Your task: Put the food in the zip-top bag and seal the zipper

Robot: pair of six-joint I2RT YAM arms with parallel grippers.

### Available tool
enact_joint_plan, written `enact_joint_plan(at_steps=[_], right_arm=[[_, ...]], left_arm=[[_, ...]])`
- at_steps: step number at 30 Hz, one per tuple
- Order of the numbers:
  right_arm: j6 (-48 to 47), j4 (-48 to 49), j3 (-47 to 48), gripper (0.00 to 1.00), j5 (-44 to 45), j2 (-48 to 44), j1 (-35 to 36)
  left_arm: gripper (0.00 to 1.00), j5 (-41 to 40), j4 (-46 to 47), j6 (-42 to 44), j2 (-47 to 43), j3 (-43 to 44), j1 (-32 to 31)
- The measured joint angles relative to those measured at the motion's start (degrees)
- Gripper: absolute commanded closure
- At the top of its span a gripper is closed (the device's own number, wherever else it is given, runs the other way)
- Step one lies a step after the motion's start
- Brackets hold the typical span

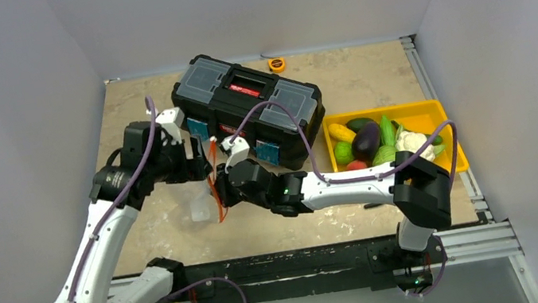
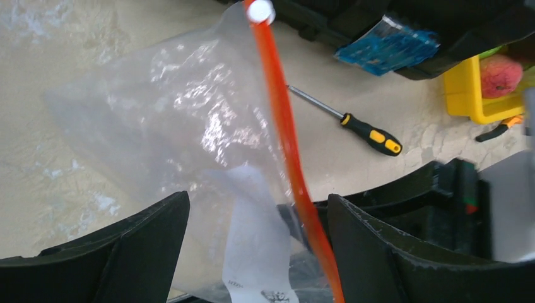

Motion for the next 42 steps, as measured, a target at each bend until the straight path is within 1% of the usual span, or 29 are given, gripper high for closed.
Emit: enact_joint_plan(at_steps=[2, 3, 5, 7, 9, 11, 15, 24, 28, 33, 34, 37, 39, 42], right_arm=[[0.00, -0.35, 0.07, 1.00, 0.07, 0.26, 0.00], [-0.02, -0.52, 0.07, 1.00, 0.15, 0.26, 0.00], [-0.04, -0.70, 0.07, 1.00, 0.72, 0.26, 0.00], [-0.04, -0.70, 0.07, 1.00, 0.92, 0.26, 0.00], [-0.09, -0.74, 0.07, 1.00, 0.96, 0.26, 0.00], [-0.24, -0.74, 0.07, 1.00, 1.03, 0.26, 0.00], [-0.48, -0.79, 0.07, 1.00, 1.20, 0.26, 0.00], [-0.48, -0.68, 0.07, 1.00, 1.46, 0.26, 0.28], [-0.44, -1.73, 0.92, 1.00, 3.30, 0.26, 1.05], [-0.46, -3.02, 3.78, 1.00, 6.29, 0.26, 2.54], [-0.46, -3.08, 4.26, 1.00, 6.88, 0.26, 2.80], [-0.46, -3.28, 4.87, 1.00, 7.34, 0.31, 3.26], [-0.46, -3.50, 4.94, 1.00, 7.43, 0.39, 3.43], [0.13, -4.13, 4.98, 1.00, 7.82, 0.85, 3.48]], left_arm=[[0.35, 0.85, -0.02, -0.07, 3.15, 3.28, -0.11], [0.38, 0.83, 0.02, 0.02, 4.79, 5.03, -0.26], [0.39, 0.07, 0.24, 0.31, 7.06, 7.32, -0.63], [0.41, -0.92, 0.90, 0.59, 8.04, 7.67, -1.05], [0.42, -1.46, 1.51, 0.92, 7.87, 6.88, -1.20], [0.41, -1.53, 2.89, 0.94, 7.17, 4.92, -1.25], [0.42, -0.39, 4.55, 0.90, 6.51, 1.60, -1.27], [0.65, -0.66, 6.14, 0.96, 6.62, -0.87, -1.97], [0.68, -4.31, 5.92, 1.25, 6.62, -0.87, -4.61], [0.68, -8.85, 5.49, 2.05, 6.67, -0.87, -6.56], [0.69, -9.33, 5.49, 2.21, 6.69, -0.87, -6.73], [0.82, -10.84, 5.42, 2.47, 6.73, -0.87, -6.95], [0.87, -12.02, 5.22, 2.45, 6.73, -0.87, -7.15], [0.92, -13.57, 4.90, 2.56, 6.62, -0.87, -7.26]])
